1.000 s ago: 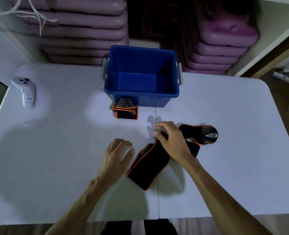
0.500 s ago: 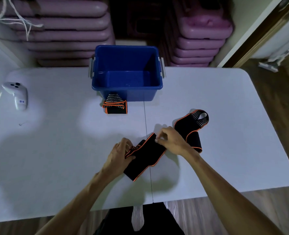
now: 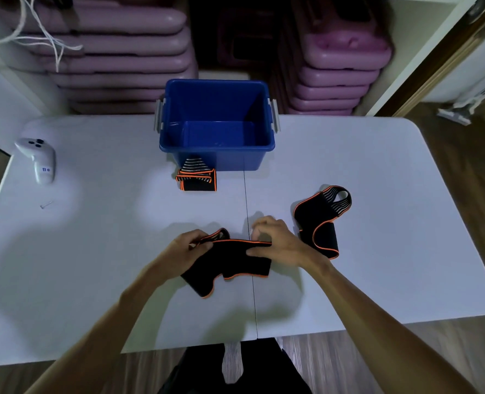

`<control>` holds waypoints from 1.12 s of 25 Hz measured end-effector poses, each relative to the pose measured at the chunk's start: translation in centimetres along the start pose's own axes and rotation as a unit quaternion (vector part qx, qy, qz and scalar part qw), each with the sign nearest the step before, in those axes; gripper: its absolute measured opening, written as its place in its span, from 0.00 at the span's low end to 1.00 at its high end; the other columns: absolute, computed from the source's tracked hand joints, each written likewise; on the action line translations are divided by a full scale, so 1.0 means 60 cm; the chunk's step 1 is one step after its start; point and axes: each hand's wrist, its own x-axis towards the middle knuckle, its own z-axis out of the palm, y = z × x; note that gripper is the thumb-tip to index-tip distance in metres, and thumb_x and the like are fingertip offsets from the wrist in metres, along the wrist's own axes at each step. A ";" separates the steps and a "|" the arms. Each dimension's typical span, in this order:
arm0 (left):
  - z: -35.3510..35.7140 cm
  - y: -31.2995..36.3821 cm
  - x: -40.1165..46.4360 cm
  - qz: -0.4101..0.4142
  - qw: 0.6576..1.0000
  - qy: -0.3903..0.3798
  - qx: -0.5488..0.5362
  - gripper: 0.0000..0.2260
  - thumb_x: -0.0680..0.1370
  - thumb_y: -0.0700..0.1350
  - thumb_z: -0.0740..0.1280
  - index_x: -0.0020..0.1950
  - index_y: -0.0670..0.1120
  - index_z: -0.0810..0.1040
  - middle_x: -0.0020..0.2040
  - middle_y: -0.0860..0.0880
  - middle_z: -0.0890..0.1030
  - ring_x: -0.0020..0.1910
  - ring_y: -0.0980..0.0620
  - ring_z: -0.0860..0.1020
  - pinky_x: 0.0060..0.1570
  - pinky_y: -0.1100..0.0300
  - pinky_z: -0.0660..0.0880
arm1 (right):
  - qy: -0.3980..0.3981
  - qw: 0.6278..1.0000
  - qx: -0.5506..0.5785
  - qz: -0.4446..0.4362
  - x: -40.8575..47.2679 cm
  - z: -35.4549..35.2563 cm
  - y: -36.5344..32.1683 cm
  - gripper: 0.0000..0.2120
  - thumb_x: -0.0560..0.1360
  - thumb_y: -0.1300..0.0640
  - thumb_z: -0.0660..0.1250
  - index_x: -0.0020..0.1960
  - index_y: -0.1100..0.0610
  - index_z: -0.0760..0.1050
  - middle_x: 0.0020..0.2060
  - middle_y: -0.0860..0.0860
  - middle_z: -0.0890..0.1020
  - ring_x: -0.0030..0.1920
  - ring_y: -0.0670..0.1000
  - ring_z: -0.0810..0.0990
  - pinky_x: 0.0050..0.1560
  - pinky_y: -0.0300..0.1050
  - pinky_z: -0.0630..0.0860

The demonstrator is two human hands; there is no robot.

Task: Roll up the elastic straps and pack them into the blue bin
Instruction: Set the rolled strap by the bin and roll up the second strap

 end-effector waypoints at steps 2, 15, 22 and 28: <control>-0.019 -0.013 0.006 -0.041 0.996 0.083 -0.010 0.06 0.79 0.42 0.63 0.44 0.45 0.77 0.39 0.49 0.77 0.39 0.51 0.74 0.38 0.63 0.69 | 0.023 0.999 0.046 -0.001 -0.006 -0.019 -0.004 0.09 0.71 0.52 0.75 0.43 0.52 0.75 0.45 0.48 0.80 0.48 0.49 0.78 0.53 0.47 0.75; -0.128 -0.090 -0.024 -0.118 0.871 0.350 -0.325 0.08 0.78 0.37 0.64 0.54 0.45 0.69 0.52 0.39 0.77 0.37 0.48 0.79 0.37 0.51 0.79 | 0.215 0.928 -0.225 -0.204 -0.015 -0.002 0.022 0.07 0.70 0.59 0.71 0.46 0.51 0.77 0.59 0.50 0.74 0.60 0.52 0.71 0.61 0.48 0.67; -0.055 -0.090 -0.036 0.035 0.890 0.444 0.098 0.16 0.76 0.39 0.66 0.64 0.44 0.70 0.61 0.43 0.71 0.59 0.42 0.71 0.62 0.47 0.69 | 0.183 0.959 -0.183 -0.117 -0.041 0.004 0.052 0.14 0.74 0.44 0.66 0.57 0.48 0.78 0.62 0.48 0.73 0.64 0.50 0.70 0.66 0.46 0.65; 0.054 0.033 0.056 0.209 0.929 0.254 0.171 0.08 0.76 0.43 0.61 0.52 0.46 0.77 0.51 0.49 0.76 0.51 0.47 0.75 0.55 0.50 0.72 | 0.355 0.916 -0.175 -0.060 -0.078 -0.063 0.073 0.09 0.74 0.57 0.71 0.53 0.51 0.78 0.53 0.49 0.78 0.53 0.55 0.76 0.54 0.52 0.74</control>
